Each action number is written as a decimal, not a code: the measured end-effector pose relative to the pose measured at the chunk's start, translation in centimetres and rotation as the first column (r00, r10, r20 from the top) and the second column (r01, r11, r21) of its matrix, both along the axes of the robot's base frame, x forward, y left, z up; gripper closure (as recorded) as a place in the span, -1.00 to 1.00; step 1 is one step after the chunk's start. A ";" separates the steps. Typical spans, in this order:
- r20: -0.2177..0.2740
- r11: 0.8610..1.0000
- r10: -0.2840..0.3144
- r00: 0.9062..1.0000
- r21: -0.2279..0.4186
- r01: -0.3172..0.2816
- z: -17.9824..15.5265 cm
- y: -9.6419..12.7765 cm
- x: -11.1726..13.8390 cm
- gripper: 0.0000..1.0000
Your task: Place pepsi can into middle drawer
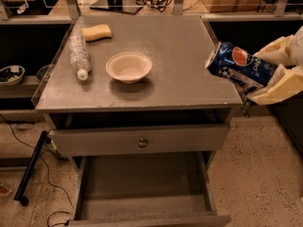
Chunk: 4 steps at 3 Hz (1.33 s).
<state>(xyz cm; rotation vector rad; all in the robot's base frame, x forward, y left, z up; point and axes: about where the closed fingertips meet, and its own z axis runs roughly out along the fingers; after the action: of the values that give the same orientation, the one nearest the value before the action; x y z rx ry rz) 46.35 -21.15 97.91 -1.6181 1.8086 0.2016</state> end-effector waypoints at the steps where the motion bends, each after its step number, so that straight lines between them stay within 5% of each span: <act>1: 0.000 1.000 0.000 1.000 0.000 0.000 0.0 0.0 0.0 1.00; 4: -0.118 0.998 0.060 0.991 0.018 -0.059 -9.4 5.5 -4.0 1.00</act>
Offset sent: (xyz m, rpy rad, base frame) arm -0.0278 0.0331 -0.0539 0.0406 0.0704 0.0438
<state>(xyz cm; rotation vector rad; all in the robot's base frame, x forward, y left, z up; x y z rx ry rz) 42.37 -15.67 88.55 -1.6823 1.8434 0.3438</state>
